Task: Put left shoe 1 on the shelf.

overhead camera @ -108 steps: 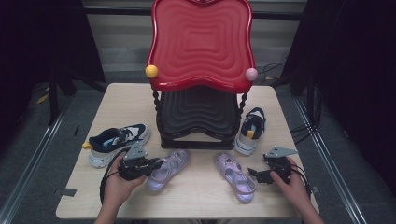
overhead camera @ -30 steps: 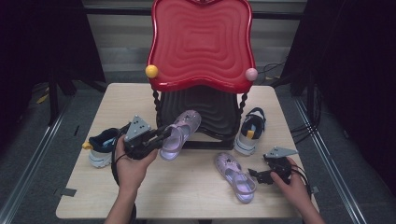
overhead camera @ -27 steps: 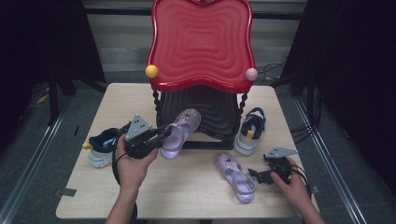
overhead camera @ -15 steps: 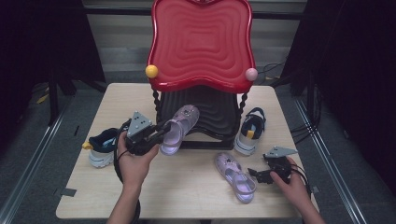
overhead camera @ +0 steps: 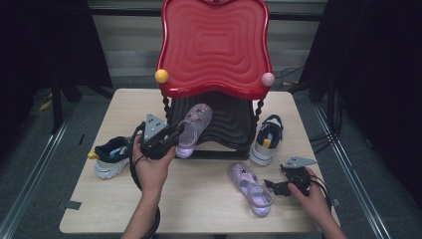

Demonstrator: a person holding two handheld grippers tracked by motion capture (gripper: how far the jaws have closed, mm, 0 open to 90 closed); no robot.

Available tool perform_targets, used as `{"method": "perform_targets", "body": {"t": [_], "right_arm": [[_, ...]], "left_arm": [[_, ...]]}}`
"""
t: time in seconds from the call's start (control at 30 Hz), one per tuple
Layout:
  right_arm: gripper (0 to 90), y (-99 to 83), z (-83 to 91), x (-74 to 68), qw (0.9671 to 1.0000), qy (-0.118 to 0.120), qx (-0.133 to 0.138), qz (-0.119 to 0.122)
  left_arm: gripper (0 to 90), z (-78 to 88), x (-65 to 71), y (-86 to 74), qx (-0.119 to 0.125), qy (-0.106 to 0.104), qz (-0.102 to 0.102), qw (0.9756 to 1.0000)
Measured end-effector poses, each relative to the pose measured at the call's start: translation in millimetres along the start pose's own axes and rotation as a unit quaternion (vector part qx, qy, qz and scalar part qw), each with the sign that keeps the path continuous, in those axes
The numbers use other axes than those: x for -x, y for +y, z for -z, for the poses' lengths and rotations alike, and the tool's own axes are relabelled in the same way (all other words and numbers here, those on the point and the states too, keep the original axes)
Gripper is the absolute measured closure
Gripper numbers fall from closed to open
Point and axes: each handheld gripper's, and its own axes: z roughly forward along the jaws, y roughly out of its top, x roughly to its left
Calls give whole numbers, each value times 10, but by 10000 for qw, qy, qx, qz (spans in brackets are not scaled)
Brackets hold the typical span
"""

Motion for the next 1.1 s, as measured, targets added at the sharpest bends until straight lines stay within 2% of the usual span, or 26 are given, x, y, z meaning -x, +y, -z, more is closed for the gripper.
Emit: {"method": "perform_targets", "body": {"t": [0.23,0.4,0.67,1.1], "right_arm": [[92,0,0,0,10000,1,0,3],[92,0,0,0,10000,0,1,4],[92,0,0,0,10000,0,-2,0],[92,0,0,0,10000,0,-1,0]], "left_arm": [[793,-61,1,14,111,213,86,9997],[793,-116,30,42,153,247,19,9996],[792,-221,98,64,284,422,44,9987],[792,-390,155,17,469,627,236,9966]]}}
